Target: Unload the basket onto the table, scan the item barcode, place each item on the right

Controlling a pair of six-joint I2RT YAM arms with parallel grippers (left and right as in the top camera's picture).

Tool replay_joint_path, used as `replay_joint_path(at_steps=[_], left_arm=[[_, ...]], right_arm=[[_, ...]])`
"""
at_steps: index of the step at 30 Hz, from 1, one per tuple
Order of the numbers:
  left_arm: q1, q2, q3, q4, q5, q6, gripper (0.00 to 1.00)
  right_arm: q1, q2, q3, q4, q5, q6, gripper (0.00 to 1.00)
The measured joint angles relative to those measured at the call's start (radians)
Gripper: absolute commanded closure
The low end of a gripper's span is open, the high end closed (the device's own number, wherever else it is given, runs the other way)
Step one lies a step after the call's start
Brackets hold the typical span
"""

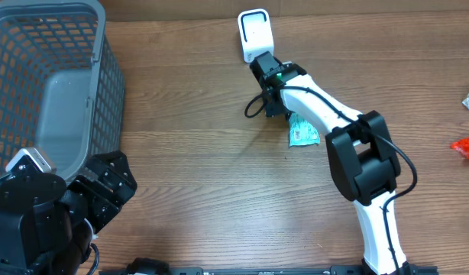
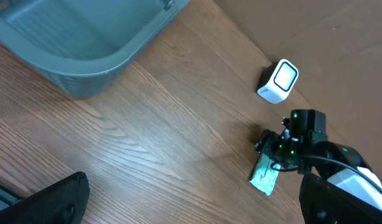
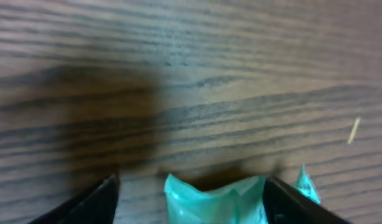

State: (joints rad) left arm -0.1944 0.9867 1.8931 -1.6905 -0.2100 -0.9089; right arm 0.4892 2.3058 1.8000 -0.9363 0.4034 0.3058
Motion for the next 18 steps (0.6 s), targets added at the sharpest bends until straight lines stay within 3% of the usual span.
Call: replay_joint_path(at_steps=[3, 7, 8, 18], left_arm=[[0.000, 0.000, 0.000, 0.000, 0.000, 0.000, 0.00], [0.000, 0.000, 0.000, 0.000, 0.000, 0.000, 0.00], [0.000, 0.000, 0.000, 0.000, 0.000, 0.000, 0.01], [0.000, 0.000, 0.000, 0.000, 0.000, 0.000, 0.01]], right_arm=[[-0.008, 0.002, 0.000, -0.009, 0.006, 0.001, 0.53], [-0.019, 0.007, -0.002, -0.018, 0.012, 0.000, 0.82], [-0.021, 0.008, -0.002, -0.017, 0.014, 0.010, 0.94], [-0.027, 0.026, 0.069, -0.114, -0.017, 0.016, 0.96]])
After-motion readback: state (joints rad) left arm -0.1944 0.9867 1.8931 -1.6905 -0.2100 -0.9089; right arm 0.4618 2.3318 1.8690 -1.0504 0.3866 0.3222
